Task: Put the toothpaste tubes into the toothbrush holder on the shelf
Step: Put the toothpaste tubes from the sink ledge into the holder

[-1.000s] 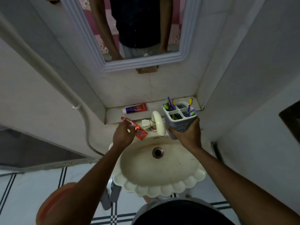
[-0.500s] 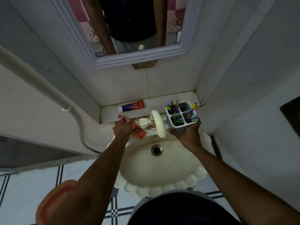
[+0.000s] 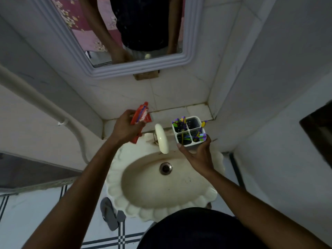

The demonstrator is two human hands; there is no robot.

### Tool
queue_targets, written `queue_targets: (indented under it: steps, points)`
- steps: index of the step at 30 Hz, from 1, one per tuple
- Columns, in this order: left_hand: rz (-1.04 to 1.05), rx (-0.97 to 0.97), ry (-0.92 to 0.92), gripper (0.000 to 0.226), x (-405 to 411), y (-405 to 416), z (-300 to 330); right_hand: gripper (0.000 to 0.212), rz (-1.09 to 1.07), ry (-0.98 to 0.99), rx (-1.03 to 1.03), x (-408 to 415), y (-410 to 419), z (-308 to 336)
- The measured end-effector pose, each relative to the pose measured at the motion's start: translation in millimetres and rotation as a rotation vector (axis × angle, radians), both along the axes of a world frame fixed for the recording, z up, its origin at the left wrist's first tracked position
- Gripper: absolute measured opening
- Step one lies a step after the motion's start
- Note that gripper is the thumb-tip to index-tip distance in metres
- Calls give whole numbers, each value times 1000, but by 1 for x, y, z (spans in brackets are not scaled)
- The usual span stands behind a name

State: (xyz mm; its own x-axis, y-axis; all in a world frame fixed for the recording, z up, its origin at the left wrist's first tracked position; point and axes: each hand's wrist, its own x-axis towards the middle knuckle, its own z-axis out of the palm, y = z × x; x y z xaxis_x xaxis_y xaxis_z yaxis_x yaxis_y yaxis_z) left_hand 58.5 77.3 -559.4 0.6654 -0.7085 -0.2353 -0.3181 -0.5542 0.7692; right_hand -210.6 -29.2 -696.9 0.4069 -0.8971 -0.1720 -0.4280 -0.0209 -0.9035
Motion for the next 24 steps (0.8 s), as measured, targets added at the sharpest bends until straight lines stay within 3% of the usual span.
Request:
queue_targets:
  steps: [2,4,6,8,15,24]
  points:
    - [-196,14,-33,48,-6,-17,24,129,8,6,12,0,-1,0]
    - [-327,19,-150,35,-18,-36,41,133,14,5,34,0,-2,1]
    - [-405,16,-299,20,-31,-53,50,139,17,-3,60,1,-4,2]
    - [-454,14,-393,19,-43,-68,51,141,26,-10,73,1,-6,3]
    - [-542,76,-578,22,-77,-109,43,139,9,-21,92,-2,-10,1]
    - [-469,-31,-580,21,-80,-123,29,135,15,10,85,-2,-14,4]
